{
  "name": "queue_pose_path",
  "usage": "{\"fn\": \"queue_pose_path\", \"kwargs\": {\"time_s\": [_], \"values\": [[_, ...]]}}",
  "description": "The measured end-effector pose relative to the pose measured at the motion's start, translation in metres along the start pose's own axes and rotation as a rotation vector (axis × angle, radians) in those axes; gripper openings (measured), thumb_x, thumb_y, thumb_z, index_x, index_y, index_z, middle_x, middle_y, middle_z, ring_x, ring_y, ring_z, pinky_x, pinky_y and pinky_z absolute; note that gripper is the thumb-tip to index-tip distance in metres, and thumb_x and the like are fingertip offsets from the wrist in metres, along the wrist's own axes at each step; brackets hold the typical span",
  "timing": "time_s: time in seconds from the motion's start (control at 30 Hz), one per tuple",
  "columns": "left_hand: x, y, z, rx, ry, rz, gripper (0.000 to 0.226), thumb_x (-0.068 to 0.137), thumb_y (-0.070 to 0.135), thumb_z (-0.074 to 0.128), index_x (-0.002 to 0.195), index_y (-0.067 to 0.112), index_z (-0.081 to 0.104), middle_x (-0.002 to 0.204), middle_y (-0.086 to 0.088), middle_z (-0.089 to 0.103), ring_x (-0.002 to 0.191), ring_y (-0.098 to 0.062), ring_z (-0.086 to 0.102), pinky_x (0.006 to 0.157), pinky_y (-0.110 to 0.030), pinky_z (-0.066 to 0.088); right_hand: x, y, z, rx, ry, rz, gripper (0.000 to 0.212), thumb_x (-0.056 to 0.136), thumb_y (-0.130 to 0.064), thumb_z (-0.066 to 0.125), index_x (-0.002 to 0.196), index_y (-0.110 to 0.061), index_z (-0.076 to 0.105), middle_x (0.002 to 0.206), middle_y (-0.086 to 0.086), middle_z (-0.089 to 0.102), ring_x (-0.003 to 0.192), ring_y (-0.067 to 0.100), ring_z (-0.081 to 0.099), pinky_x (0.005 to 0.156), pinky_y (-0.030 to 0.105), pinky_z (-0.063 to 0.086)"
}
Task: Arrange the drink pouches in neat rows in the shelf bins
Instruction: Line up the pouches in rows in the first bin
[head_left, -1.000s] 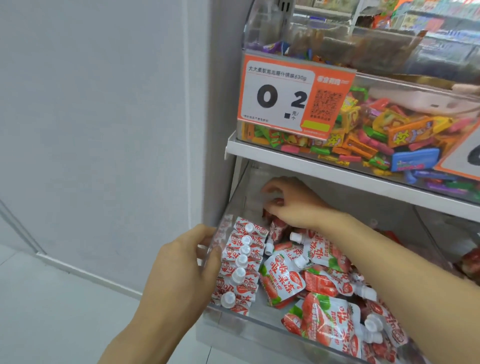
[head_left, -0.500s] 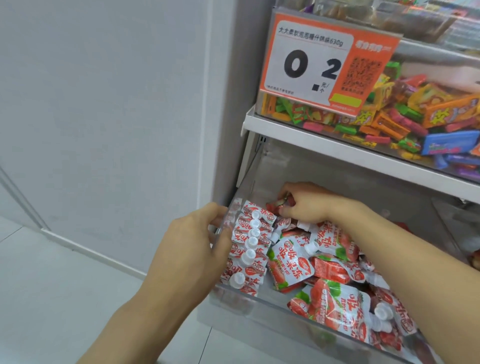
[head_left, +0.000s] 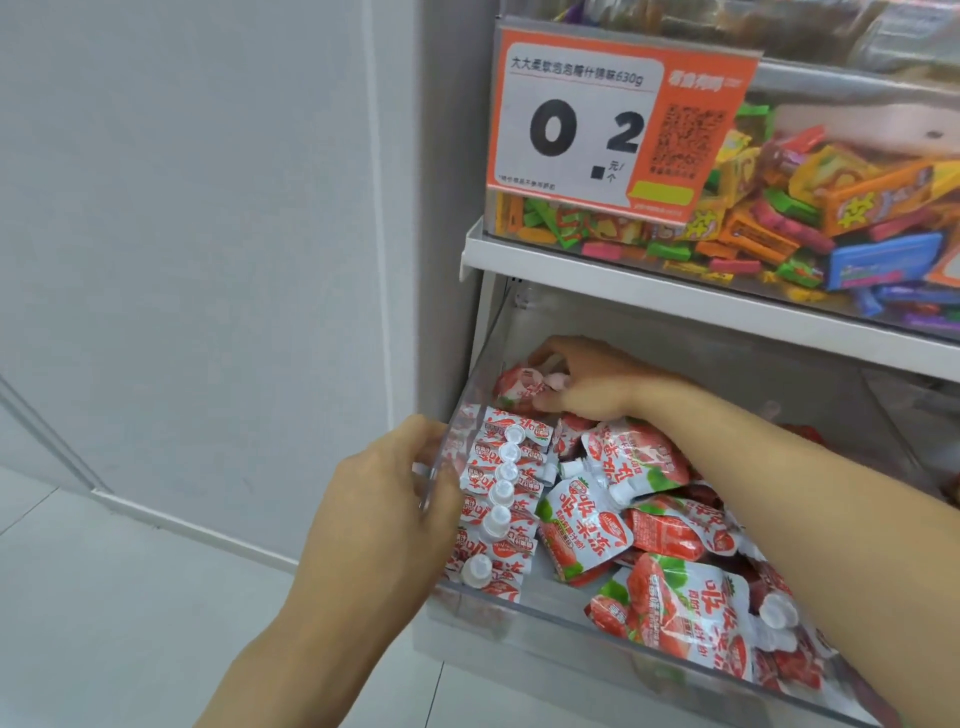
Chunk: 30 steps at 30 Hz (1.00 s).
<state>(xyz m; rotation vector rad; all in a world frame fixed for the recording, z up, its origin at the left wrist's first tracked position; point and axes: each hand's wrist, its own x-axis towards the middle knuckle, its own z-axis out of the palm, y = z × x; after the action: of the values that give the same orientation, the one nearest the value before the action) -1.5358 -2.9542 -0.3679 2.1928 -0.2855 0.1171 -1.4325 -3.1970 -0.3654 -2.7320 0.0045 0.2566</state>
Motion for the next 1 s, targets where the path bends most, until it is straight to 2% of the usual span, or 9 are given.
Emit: {"fn": "queue_pose_path", "kwargs": {"time_s": [0.1,0.27,0.37,0.47,0.67,0.77,0.83,0.93,1.0], "values": [[-0.001,0.002,-0.002,-0.022,-0.015,0.007,0.014,0.087,0.043,0.053,0.095,0.036,0.061,0.079,0.031,0.061,0.075,0.012,0.061,0.054,-0.006,0.045,0.001,0.001,0.006,0.030,0.141,-0.016,0.034,0.084,-0.046,0.074,0.107,-0.023,0.065,0.109,-0.002,0.066,0.094,0.016,0.061,0.076,0.027,0.047],[-0.002,0.004,-0.002,-0.011,-0.008,0.002,0.005,0.089,0.038,0.055,0.091,0.036,0.059,0.075,0.030,0.061,0.074,0.011,0.061,0.054,-0.007,0.045,0.006,-0.002,0.010,0.059,-0.056,-0.043,0.039,0.095,-0.037,0.063,0.131,-0.026,0.055,0.131,-0.001,0.060,0.114,0.018,0.057,0.088,0.027,0.040],[0.000,0.004,0.002,0.049,0.008,-0.007,0.004,0.089,0.032,0.055,0.092,0.034,0.055,0.079,0.023,0.063,0.072,0.005,0.062,0.054,-0.009,0.046,0.006,-0.006,0.005,0.087,-0.189,-0.036,0.036,0.092,-0.025,0.067,0.127,-0.031,0.058,0.126,-0.003,0.063,0.111,0.016,0.059,0.088,0.027,0.045],[0.002,0.005,0.005,0.098,0.037,-0.014,0.006,0.090,0.027,0.056,0.090,0.031,0.052,0.077,0.018,0.064,0.068,-0.001,0.062,0.052,-0.017,0.047,0.002,-0.007,-0.002,0.125,-0.298,-0.008,0.051,0.086,-0.007,0.067,0.129,-0.032,0.057,0.127,-0.005,0.062,0.115,0.019,0.059,0.098,0.033,0.049],[0.001,0.007,0.008,0.115,0.043,-0.009,0.009,0.088,0.022,0.056,0.088,0.030,0.050,0.074,0.016,0.061,0.066,-0.002,0.059,0.053,-0.021,0.047,-0.003,-0.009,-0.003,0.131,-0.293,0.001,0.064,0.082,0.001,0.066,0.136,-0.032,0.057,0.130,-0.004,0.064,0.116,0.019,0.060,0.103,0.036,0.048],[-0.001,0.007,0.007,0.120,0.031,-0.009,0.011,0.086,0.021,0.056,0.089,0.030,0.050,0.075,0.015,0.061,0.068,-0.003,0.060,0.055,-0.022,0.047,-0.009,-0.010,-0.005,0.281,-0.364,0.051,0.063,0.081,0.006,0.064,0.131,-0.031,0.061,0.121,-0.004,0.070,0.109,0.019,0.066,0.097,0.037,0.054],[0.000,0.008,0.007,0.124,0.014,-0.026,0.010,0.086,0.022,0.057,0.091,0.029,0.050,0.077,0.014,0.062,0.069,-0.003,0.060,0.054,-0.021,0.045,-0.016,-0.008,-0.008,0.286,-0.353,0.035,0.052,0.083,-0.004,0.068,0.128,-0.029,0.063,0.119,-0.007,0.070,0.110,0.018,0.066,0.100,0.034,0.051],[0.002,0.010,0.006,0.131,-0.009,-0.052,0.011,0.087,0.024,0.058,0.094,0.028,0.051,0.083,0.013,0.064,0.072,-0.004,0.060,0.054,-0.016,0.042,-0.019,0.000,-0.016,0.005,-0.181,0.026,0.056,0.082,-0.027,0.072,0.136,-0.022,0.057,0.133,-0.004,0.061,0.117,0.019,0.060,0.106,0.037,0.046],[0.001,0.011,0.006,0.134,-0.023,-0.052,0.012,0.088,0.025,0.058,0.097,0.027,0.051,0.085,0.013,0.064,0.072,-0.004,0.060,0.054,-0.016,0.041,-0.026,0.007,-0.018,-0.093,-0.232,0.058,0.046,0.081,-0.038,0.074,0.123,-0.021,0.064,0.117,-0.001,0.068,0.099,0.020,0.065,0.097,0.038,0.053]]}}
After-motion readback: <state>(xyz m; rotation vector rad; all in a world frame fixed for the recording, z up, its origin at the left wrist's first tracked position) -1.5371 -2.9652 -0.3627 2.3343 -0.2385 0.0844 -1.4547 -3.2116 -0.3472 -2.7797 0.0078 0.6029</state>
